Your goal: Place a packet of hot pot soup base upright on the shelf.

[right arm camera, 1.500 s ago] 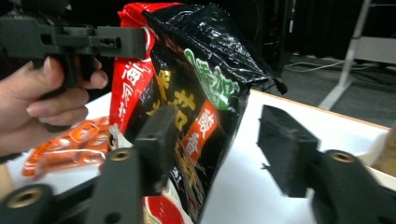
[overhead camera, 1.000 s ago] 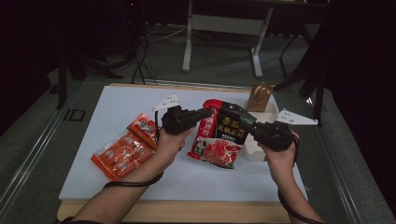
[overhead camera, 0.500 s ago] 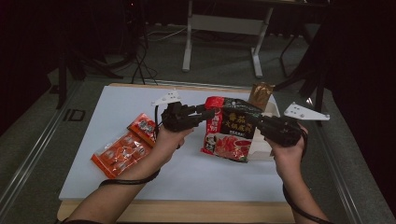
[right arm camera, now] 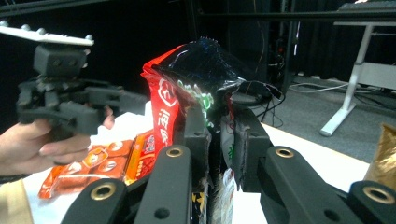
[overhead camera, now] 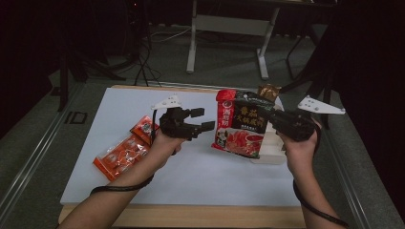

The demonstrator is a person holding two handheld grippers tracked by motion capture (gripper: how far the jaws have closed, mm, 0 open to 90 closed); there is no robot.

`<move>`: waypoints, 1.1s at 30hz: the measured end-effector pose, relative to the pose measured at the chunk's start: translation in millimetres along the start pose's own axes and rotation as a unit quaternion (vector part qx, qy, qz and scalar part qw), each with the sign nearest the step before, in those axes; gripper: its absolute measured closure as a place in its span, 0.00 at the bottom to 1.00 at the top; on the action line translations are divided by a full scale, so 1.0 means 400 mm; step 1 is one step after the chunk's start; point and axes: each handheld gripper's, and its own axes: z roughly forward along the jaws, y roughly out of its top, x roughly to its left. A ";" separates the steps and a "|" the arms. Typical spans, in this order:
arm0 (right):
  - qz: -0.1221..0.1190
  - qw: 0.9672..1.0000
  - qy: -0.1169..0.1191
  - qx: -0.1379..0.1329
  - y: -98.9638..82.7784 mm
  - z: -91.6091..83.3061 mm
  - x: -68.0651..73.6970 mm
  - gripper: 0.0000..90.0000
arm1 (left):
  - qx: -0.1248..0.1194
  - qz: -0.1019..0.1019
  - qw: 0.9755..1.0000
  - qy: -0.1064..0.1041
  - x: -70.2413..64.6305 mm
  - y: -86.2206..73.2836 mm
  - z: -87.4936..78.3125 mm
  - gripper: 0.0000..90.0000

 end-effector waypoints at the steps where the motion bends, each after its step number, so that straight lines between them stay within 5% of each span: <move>1: 0.000 1.000 -0.002 -0.002 0.005 -0.001 -0.002 0.87 | 0.006 -0.004 1.000 -0.003 0.000 -0.002 -0.002 0.26; 9: -0.011 1.000 -0.023 -0.007 0.046 -0.012 -0.030 0.87 | 0.039 0.012 0.999 0.005 -0.010 -0.036 -0.020 0.14; 11: -0.011 1.000 -0.028 -0.007 0.052 -0.015 -0.039 0.87 | 0.058 0.012 0.998 0.002 -0.012 -0.045 -0.022 0.02; 26: 0.001 0.998 -0.069 -0.011 0.068 -0.038 -0.129 0.87 | 0.093 0.033 0.995 0.027 -0.031 -0.160 -0.066 0.01; 33: 0.003 0.996 -0.094 -0.005 0.074 -0.043 -0.186 0.86 | 0.104 0.026 0.994 0.025 -0.041 -0.209 -0.087 0.01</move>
